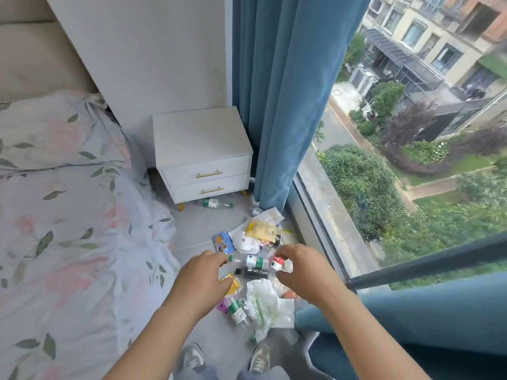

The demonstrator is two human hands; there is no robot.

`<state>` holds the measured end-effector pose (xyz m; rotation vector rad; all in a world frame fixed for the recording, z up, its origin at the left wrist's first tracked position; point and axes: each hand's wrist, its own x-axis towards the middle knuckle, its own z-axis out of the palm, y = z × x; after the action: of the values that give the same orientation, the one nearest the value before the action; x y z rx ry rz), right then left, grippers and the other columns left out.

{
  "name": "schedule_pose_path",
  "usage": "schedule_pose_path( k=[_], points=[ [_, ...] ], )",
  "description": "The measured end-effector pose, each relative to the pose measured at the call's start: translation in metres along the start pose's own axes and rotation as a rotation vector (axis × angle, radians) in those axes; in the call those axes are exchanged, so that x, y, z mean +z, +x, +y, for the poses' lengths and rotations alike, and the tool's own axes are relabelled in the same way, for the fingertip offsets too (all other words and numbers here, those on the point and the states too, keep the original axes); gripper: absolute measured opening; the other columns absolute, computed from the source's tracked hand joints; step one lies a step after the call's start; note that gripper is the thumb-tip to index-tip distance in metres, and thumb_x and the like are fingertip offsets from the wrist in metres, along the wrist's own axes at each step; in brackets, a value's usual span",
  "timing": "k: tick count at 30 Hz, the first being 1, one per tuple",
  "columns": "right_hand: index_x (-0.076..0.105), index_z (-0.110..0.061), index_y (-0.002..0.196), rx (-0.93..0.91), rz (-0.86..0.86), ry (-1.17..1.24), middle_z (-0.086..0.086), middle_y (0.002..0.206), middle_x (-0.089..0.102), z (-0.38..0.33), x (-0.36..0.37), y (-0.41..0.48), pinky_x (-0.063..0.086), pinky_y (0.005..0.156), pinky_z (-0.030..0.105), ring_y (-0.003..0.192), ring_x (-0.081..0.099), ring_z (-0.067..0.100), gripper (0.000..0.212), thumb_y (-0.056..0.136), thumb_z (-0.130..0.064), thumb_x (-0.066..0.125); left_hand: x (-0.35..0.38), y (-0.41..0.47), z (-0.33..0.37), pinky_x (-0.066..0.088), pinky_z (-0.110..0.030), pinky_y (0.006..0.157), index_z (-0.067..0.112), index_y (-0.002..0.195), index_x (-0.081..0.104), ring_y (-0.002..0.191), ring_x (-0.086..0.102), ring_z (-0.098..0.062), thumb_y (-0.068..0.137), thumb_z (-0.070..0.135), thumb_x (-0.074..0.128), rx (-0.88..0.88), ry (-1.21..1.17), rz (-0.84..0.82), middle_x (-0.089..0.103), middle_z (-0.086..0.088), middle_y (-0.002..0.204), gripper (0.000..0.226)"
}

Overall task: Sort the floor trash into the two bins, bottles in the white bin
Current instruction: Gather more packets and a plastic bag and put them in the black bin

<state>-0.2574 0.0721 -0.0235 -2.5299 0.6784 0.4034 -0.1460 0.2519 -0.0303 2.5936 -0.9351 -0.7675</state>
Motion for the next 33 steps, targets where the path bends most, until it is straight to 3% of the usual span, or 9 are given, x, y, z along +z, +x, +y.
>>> schedule_pose_path(
  k=[5, 12, 22, 29, 33],
  points=[
    [0.056, -0.022, 0.129, 0.016, -0.013, -0.013, -0.004, 0.125, 0.060, 0.035, 0.080, 0.090, 0.045, 0.088, 0.026, 0.113, 0.055, 0.017, 0.043, 0.086, -0.025, 0.060, 0.065, 0.081, -0.055, 0.041, -0.026, 0.093, 0.023, 0.128, 0.052, 0.117, 0.051, -0.017, 0.091, 0.033, 0.053, -0.005, 0.045, -0.016, 0.054, 0.003, 0.127, 0.038],
    [0.056, -0.022, 0.128, 0.042, -0.069, -0.073, 0.000, 0.122, 0.062, 0.112, 0.242, 0.219, 0.048, 0.084, 0.029, 0.111, 0.057, 0.020, 0.045, 0.083, -0.025, 0.061, 0.214, 0.208, -0.153, 0.044, -0.031, 0.092, 0.019, 0.126, 0.051, 0.113, 0.052, -0.021, 0.091, 0.035, 0.052, -0.018, 0.169, -0.077, 0.053, -0.001, 0.124, 0.038],
    [0.054, -0.018, 0.130, -0.098, -0.081, -0.327, 0.005, 0.123, 0.061, 0.206, 0.444, 0.377, 0.050, 0.091, 0.035, 0.113, 0.057, 0.025, 0.044, 0.086, -0.023, 0.057, 0.416, 0.369, -0.274, 0.047, -0.035, 0.090, 0.014, 0.112, 0.059, 0.107, 0.057, -0.025, 0.085, 0.031, 0.058, 0.099, 0.201, -0.017, 0.059, -0.003, 0.115, 0.032],
    [0.056, -0.018, 0.127, -0.105, -0.034, -0.397, 0.003, 0.123, 0.062, 0.239, 0.512, 0.396, 0.051, 0.090, 0.034, 0.111, 0.058, 0.025, 0.041, 0.087, -0.026, 0.058, 0.481, 0.420, -0.310, 0.046, -0.029, 0.082, 0.020, 0.108, 0.057, 0.102, 0.058, -0.024, 0.085, 0.037, 0.057, 0.174, 0.323, 0.028, 0.053, -0.001, 0.116, 0.028],
    [0.055, -0.021, 0.129, -0.084, -0.069, -0.412, 0.001, 0.126, 0.060, 0.247, 0.525, 0.369, 0.047, 0.090, 0.030, 0.114, 0.057, 0.022, 0.042, 0.088, -0.030, 0.058, 0.504, 0.406, -0.321, 0.048, -0.034, 0.088, 0.014, 0.111, 0.056, 0.106, 0.056, -0.024, 0.084, 0.036, 0.059, 0.169, 0.341, -0.040, 0.058, -0.003, 0.116, 0.035]
  ],
)
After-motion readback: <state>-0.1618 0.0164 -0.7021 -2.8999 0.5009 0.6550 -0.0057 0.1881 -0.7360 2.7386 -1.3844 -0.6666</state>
